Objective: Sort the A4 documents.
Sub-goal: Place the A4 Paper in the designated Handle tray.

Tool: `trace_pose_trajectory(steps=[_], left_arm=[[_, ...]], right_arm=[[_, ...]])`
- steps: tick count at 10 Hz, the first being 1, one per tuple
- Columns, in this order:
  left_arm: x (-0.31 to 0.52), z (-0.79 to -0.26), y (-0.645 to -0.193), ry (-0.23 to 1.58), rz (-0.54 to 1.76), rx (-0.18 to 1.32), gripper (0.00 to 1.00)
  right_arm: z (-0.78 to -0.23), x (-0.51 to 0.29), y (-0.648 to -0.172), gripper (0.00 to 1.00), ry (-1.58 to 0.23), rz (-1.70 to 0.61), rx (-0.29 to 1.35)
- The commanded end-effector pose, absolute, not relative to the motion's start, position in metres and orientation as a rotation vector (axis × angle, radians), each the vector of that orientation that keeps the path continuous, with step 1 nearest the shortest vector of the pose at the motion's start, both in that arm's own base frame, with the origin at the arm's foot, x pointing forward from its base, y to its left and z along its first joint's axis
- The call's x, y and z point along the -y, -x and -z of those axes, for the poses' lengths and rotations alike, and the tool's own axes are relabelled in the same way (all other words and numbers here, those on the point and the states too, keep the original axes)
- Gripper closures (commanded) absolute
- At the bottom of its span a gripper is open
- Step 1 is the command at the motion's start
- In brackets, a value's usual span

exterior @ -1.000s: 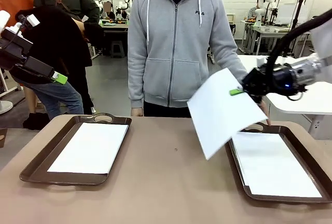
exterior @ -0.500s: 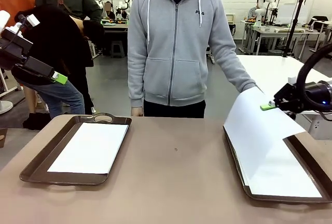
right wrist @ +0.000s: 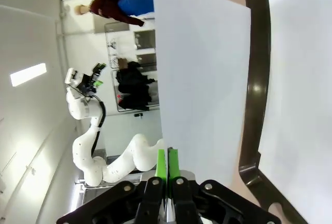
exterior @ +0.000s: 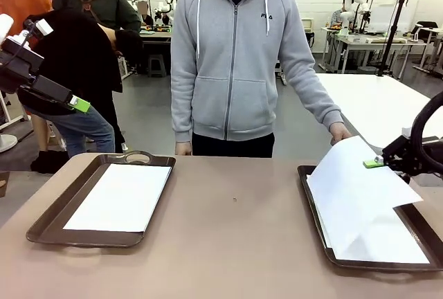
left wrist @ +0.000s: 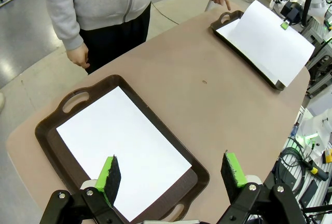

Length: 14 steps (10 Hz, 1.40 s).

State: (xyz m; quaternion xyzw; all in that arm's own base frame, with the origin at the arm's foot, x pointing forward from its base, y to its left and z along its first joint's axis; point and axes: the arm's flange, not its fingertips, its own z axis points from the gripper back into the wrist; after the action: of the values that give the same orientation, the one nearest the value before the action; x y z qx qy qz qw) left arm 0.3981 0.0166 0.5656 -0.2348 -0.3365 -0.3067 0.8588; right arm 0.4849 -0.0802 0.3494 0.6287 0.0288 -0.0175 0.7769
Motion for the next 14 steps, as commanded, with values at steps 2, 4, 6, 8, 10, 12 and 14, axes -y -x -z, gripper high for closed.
trace_pose_trajectory(steps=[2, 4, 6, 8, 10, 12, 14], left_arm=[[-0.016, -0.566, -0.398, 0.487, 0.645, 0.705, 0.0], [-0.016, -0.566, -0.398, 0.487, 0.645, 0.705, 0.0], [-0.016, -0.566, -0.398, 0.487, 0.645, 0.705, 0.0], [-0.016, -0.566, -0.398, 0.487, 0.645, 0.705, 0.0], [-0.016, -0.566, -0.398, 0.487, 0.645, 0.705, 0.0], [-0.016, -0.566, -0.398, 0.487, 0.645, 0.705, 0.0], [-0.016, -0.566, -0.398, 0.487, 0.645, 0.705, 0.0]], right_arm=[[-0.32, 0.092, -0.484, 0.99, -1.45, 0.027, -0.001], [-0.298, 0.101, -0.475, 0.99, -1.382, 0.02, -0.034], [-0.299, 0.116, -0.464, 0.99, -1.303, 0.001, -0.067], [-0.313, 0.131, -0.458, 0.99, -1.212, -0.006, -0.066], [-0.321, 0.137, -0.461, 0.99, -1.113, 0.023, -0.05], [-0.323, 0.134, -0.472, 0.99, -1.001, 0.058, -0.029], [-0.317, 0.127, -0.487, 0.99, -0.932, 0.067, -0.027]])
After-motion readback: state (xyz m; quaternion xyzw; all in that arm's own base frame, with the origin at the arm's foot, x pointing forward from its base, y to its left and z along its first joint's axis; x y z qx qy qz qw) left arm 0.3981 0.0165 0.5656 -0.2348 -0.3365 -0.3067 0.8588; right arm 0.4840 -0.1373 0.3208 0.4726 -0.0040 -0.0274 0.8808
